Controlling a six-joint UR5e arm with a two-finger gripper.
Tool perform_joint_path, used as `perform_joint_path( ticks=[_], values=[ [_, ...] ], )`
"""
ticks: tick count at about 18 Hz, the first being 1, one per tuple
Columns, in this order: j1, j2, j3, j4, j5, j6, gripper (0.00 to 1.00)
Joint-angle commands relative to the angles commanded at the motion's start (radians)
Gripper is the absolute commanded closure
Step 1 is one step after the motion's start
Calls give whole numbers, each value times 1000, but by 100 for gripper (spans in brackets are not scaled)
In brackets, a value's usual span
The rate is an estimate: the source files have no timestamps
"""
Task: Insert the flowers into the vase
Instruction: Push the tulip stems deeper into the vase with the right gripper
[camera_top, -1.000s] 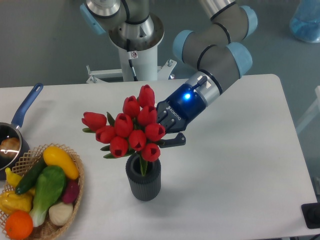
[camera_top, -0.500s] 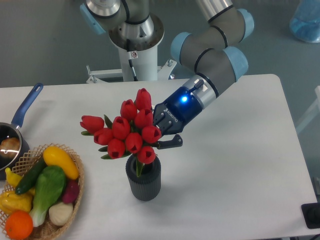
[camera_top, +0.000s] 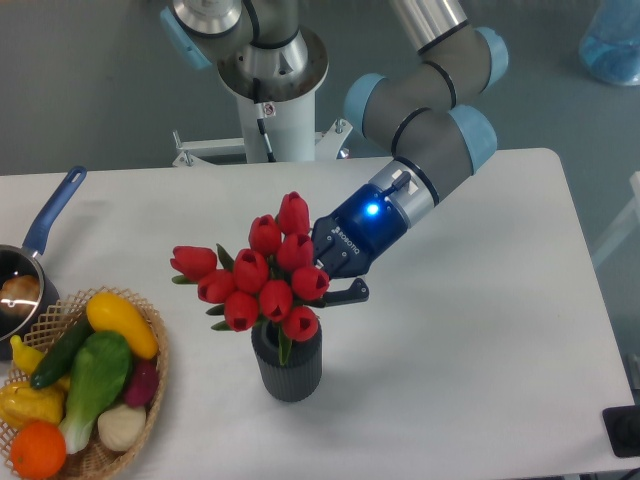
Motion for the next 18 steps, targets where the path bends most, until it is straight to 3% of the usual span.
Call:
perform_joint_path(
  ticks=[18],
  values=[
    [-2, -57, -11, 0, 0, 32, 74]
  ],
)
